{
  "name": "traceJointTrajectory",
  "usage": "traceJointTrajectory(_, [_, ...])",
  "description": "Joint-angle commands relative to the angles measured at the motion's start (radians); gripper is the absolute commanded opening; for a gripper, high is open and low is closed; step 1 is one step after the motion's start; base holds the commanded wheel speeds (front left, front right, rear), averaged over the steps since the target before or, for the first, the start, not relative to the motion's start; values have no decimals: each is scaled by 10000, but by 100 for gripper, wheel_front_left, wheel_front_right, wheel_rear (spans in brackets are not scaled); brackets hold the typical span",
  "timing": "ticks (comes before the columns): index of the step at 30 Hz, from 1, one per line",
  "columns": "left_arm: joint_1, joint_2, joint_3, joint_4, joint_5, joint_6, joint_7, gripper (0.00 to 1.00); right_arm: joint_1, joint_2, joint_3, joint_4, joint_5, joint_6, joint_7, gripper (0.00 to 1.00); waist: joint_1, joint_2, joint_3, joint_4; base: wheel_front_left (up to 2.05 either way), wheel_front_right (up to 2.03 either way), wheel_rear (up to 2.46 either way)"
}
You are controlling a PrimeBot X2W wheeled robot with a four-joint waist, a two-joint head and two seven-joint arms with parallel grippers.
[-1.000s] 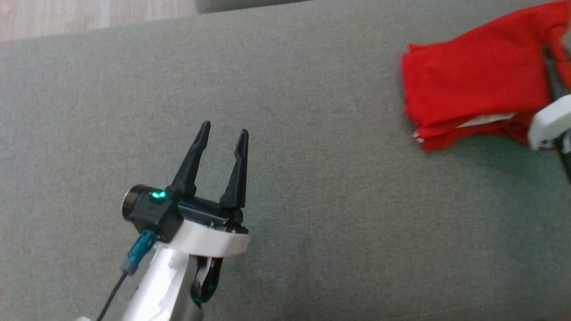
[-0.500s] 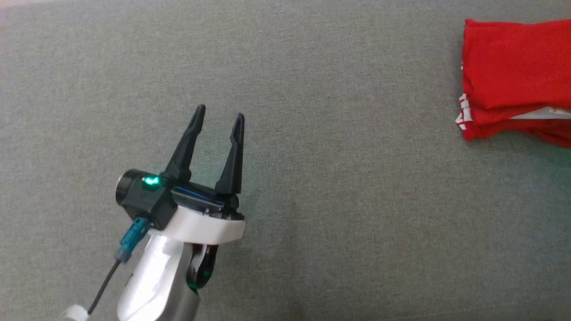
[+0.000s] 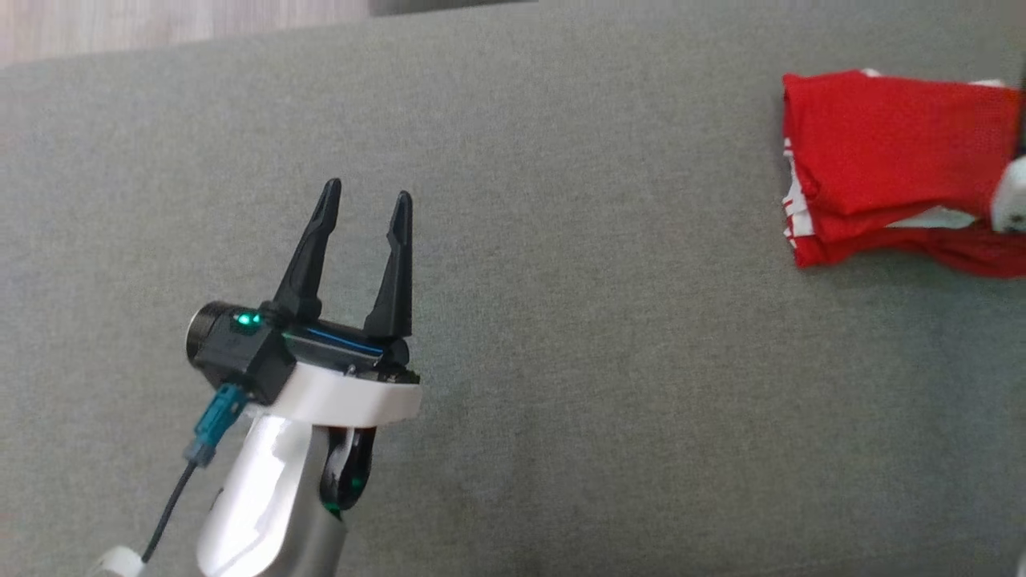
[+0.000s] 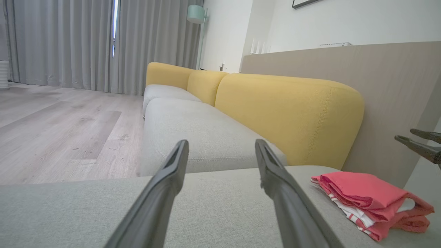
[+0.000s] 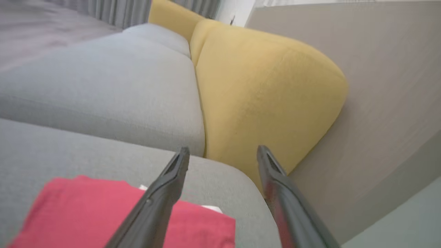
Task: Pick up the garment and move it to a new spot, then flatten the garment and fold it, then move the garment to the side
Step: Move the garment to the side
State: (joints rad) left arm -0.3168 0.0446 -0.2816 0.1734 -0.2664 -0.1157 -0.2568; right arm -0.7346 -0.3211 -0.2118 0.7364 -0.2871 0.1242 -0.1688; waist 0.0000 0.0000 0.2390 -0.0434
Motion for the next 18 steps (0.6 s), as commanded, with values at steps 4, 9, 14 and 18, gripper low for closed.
traceJointTrajectory(4, [193,56,589,-414,-49,17,-49,100,-294,511,515,-1013,489,65,-184,100,0,0,-556,56,0,0,0])
traceJointTrajectory(9, [538,56,900,-467,-45,73,-49,100,247,1164,1041,-2125,1441,65,-283,100,0,0,-1060,205,0,0,0])
traceJointTrajectory(14, [968,56,1141,-464,-61,118,-49,100,1158,1928,1390,-3104,2300,65,-154,100,0,0,-1493,371,0,0,0])
traceJointTrajectory(18, [1326,56,1231,-347,-22,120,-49,100,2036,2431,1454,-3595,2948,65,-131,100,0,0,-1755,454,0,0,0])
